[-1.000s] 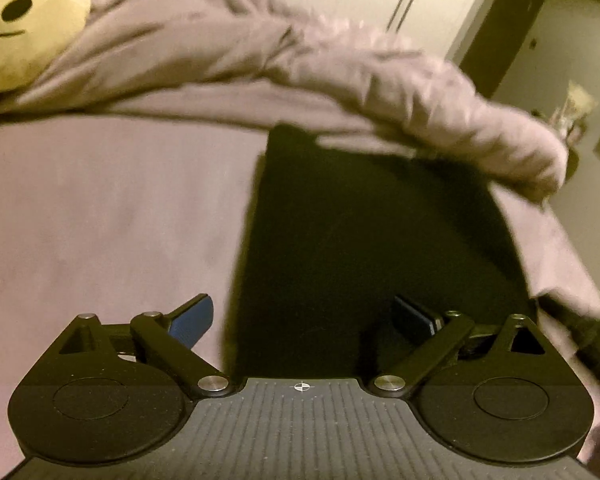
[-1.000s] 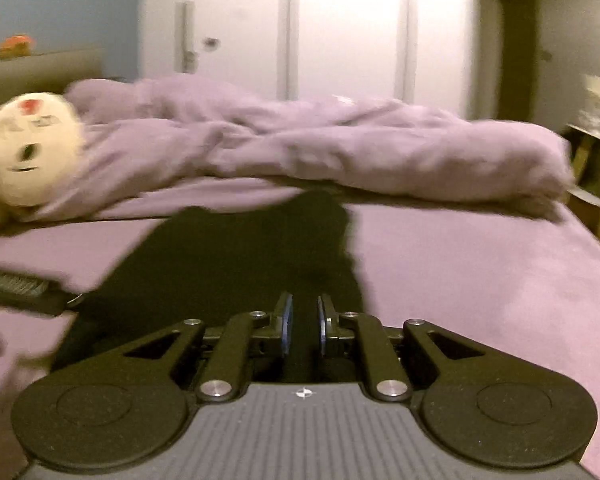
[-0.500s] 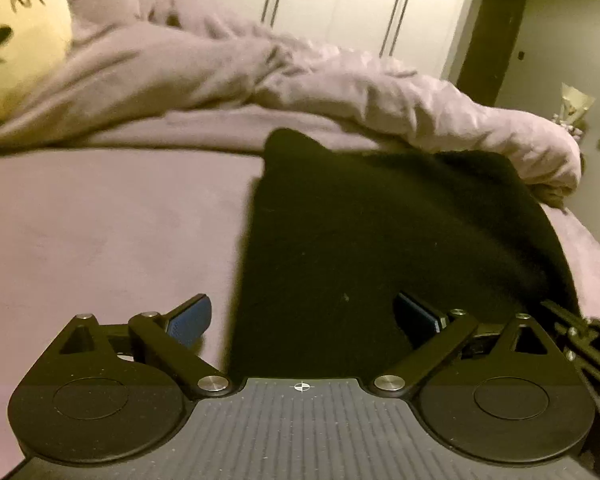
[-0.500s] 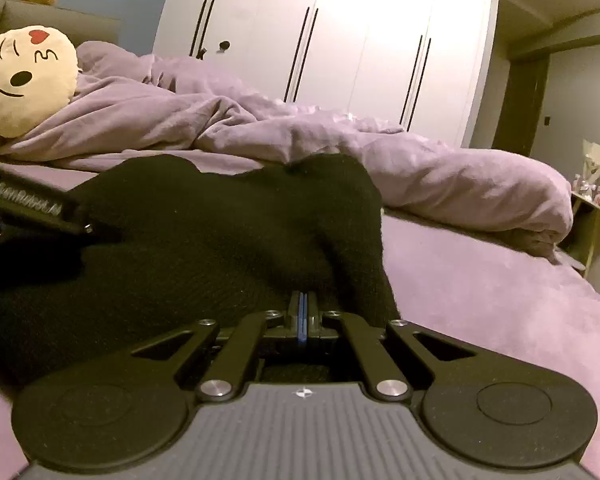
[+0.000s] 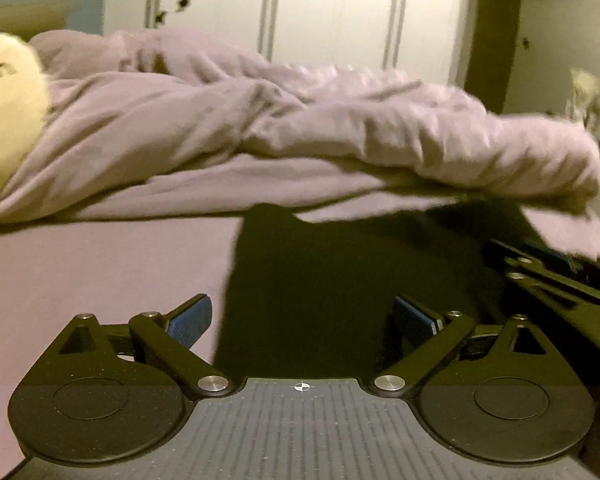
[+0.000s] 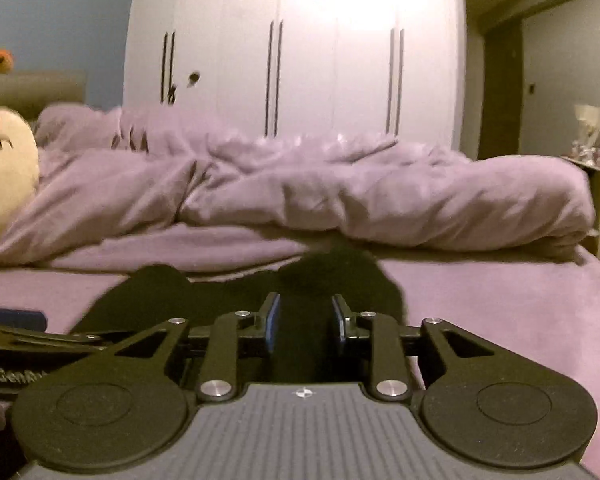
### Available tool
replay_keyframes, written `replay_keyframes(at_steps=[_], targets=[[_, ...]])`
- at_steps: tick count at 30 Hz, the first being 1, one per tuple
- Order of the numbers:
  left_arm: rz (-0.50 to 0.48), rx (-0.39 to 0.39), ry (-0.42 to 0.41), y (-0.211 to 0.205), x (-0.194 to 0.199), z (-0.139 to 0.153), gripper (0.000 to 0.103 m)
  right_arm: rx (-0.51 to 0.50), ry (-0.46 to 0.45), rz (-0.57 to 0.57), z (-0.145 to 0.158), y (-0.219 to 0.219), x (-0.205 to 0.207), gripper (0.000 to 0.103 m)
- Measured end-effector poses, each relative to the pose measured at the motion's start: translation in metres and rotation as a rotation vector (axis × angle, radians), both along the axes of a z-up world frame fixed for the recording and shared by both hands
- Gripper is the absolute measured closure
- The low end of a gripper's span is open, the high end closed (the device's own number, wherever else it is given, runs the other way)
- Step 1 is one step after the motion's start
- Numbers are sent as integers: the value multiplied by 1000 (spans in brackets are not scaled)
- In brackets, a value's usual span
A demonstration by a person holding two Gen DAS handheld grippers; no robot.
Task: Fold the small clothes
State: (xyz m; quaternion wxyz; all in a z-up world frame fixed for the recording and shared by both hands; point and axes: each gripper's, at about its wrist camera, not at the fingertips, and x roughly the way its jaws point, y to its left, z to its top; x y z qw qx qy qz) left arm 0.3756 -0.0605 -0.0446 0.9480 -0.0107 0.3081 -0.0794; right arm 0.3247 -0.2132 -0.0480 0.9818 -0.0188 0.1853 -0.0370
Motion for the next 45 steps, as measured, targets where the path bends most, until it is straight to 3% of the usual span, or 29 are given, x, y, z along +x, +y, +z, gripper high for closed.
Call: replay_keyframes(at_steps=[2, 6, 9, 11, 14, 20, 32, 36, 38, 40, 42, 43, 45], targets=[[8, 19, -7, -8, 10, -20, 0, -85, -5, -15, -18, 1, 17, 74], [9, 34, -109, -15, 6, -44, 0, 54, -5, -21, -39, -33, 25, 74], [2, -60, -48, -1, 16, -44, 0, 151, -10, -44, -46, -54, 27, 74], [1, -78, -32, 1, 18, -43, 0, 217, 2, -61, -47, -65, 29, 74], [4, -67, -43, -2, 17, -46, 0, 152, 3, -78, -49, -55, 30, 74], [0, -117, -50, 4, 21, -51, 0, 106, -11, -98, -55, -49, 34, 73], [11, -136, -70, 5, 19, -52, 0, 63, -28, -111, -55, -43, 36, 69], [26, -79, -16, 2, 19, -33, 0, 35, 21, -114, -35, -36, 39, 55], [19, -42, -5, 2, 18, -16, 0, -2, 39, -55, -18, -25, 38, 33], [37, 33, -74, -1, 16, -1, 0, -83, -8, -29, -5, -8, 34, 32], [49, 71, -46, -3, 27, -5, 0, -138, -17, -32, -2, 0, 41, 32], [40, 56, 5, -1, 36, -13, 0, -126, 31, -47, -6, -3, 51, 33], [51, -71, 64, 12, 44, -28, 0, -69, 119, -94, -18, -19, 68, 33]])
